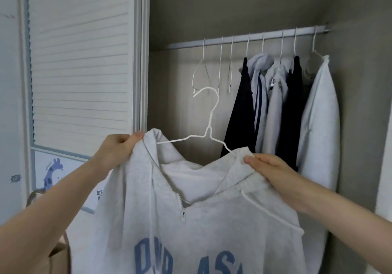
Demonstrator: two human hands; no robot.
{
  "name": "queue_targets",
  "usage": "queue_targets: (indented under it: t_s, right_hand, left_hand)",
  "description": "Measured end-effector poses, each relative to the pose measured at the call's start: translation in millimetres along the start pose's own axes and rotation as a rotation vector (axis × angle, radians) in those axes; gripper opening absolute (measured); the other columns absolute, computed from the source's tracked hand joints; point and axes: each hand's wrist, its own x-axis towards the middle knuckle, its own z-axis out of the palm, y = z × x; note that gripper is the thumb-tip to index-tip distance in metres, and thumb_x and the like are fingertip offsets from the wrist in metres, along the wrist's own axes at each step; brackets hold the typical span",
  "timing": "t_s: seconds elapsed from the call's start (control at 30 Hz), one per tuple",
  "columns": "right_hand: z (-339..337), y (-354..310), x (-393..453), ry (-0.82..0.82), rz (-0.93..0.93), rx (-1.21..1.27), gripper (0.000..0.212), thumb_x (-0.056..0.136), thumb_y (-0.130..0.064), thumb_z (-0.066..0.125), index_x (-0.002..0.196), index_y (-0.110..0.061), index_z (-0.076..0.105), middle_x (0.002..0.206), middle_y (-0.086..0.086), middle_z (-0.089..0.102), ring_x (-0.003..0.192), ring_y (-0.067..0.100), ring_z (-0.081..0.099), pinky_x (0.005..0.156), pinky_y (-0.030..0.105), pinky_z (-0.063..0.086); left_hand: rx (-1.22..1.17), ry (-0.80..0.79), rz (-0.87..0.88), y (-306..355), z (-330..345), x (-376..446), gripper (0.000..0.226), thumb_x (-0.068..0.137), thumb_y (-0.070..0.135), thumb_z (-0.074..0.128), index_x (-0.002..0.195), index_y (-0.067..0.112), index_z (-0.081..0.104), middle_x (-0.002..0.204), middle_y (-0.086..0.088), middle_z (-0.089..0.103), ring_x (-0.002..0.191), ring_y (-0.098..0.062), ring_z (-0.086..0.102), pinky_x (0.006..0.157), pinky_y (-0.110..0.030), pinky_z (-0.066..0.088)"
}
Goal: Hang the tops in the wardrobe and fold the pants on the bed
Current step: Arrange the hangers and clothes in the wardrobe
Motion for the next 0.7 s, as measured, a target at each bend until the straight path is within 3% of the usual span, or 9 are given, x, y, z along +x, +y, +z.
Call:
queue_targets:
  t_s: [0.07,0.1,0.17,0.23,0.3,0.4,0.5,0.63,0.7]
  right_hand:
    - [-1,-12,1,0.054,0.019,0.024,0.029,0.088,-0.036,0.058,0.082,-0.014,0.076,0.089,0.011,0.074,0.077,0.019,0.071,0.064,0.026,0.056]
    - [0,-19,1,0.077,0.047,0.036,0.03,0.09,-0.035,0.058,0.082,-0.013,0.077,0.09,0.012,0.074,0.077,0.02,0.072,0.063,0.026,0.056]
    - [1,-31,2,0.141,0.104,0.061,0.032,0.093,-0.034,0.058,0.082,-0.01,0.077,0.088,0.011,0.075,0.077,0.021,0.073,0.058,0.025,0.055]
    - [3,-46,8,0.221,0.136,0.094,0.029,0.092,-0.033,0.06,0.087,-0.008,0.075,0.086,0.011,0.075,0.076,0.021,0.073,0.055,0.025,0.055]
    - [7,-64,20,0.317,0.127,0.077,0.027,0.091,-0.033,0.062,0.086,-0.008,0.071,0.083,0.009,0.075,0.073,0.022,0.072,0.056,0.022,0.053]
    - [4,-92,43,0.501,0.039,-0.103,0.023,0.093,-0.032,0.058,0.087,-0.01,0.063,0.076,0.0,0.061,0.067,0.011,0.057,0.049,0.018,0.043]
    - [-9,-111,65,0.597,-0.016,-0.207,0.03,0.096,-0.031,0.052,0.111,-0.006,0.059,0.082,0.0,0.056,0.068,0.01,0.052,0.055,0.023,0.037]
    - [-21,-123,82,0.694,-0.031,-0.304,0.042,0.096,-0.027,0.046,0.132,-0.005,0.047,0.1,0.005,0.053,0.073,0.014,0.051,0.056,0.024,0.034]
    - [-23,-130,92,0.737,-0.02,-0.325,0.045,0.096,-0.024,0.046,0.135,-0.003,0.045,0.106,0.009,0.054,0.078,0.019,0.054,0.059,0.024,0.035]
  left_hand:
    - [0.153,-0.008,0.152,7,11,10,0.058,0.089,0.065,0.045,0.09,0.012,0.069,0.093,-0.002,0.069,0.092,-0.024,0.062,0.081,-0.038,0.046]
    - [0.236,-0.015,0.203,12,19,14,0.054,0.09,0.064,0.039,0.103,0.021,0.068,0.109,-0.004,0.067,0.108,-0.028,0.059,0.094,-0.043,0.044]
    - [0.351,-0.1,0.25,24,37,16,0.057,0.097,0.06,0.034,0.142,0.027,0.046,0.146,-0.006,0.045,0.136,-0.029,0.039,0.113,-0.051,0.029]
    - [0.227,-0.318,0.333,40,58,14,0.06,0.101,0.048,0.038,0.155,0.026,0.023,0.159,-0.003,0.025,0.148,-0.024,0.021,0.12,-0.047,0.018]
    - [0.047,-0.47,0.377,58,76,8,0.063,0.101,0.041,0.044,0.156,0.022,0.019,0.16,0.003,0.022,0.149,-0.018,0.019,0.122,-0.04,0.016]
    - [-0.167,-0.517,0.273,87,93,-4,0.056,0.1,0.044,0.045,0.151,0.024,0.034,0.155,0.005,0.034,0.143,-0.017,0.033,0.12,-0.039,0.023]
    - [-0.221,-0.611,0.272,109,108,-17,0.049,0.102,0.046,0.041,0.147,0.027,0.041,0.15,0.008,0.041,0.138,-0.013,0.038,0.114,-0.029,0.027]
    - [-0.239,-0.75,0.215,128,122,-28,0.059,0.097,0.06,0.04,0.148,0.031,0.036,0.151,0.01,0.039,0.136,-0.016,0.041,0.106,-0.035,0.035]
    - [-0.286,-0.787,0.214,132,128,-32,0.07,0.092,0.066,0.044,0.152,0.035,0.024,0.151,0.014,0.039,0.13,-0.013,0.045,0.1,-0.035,0.038]
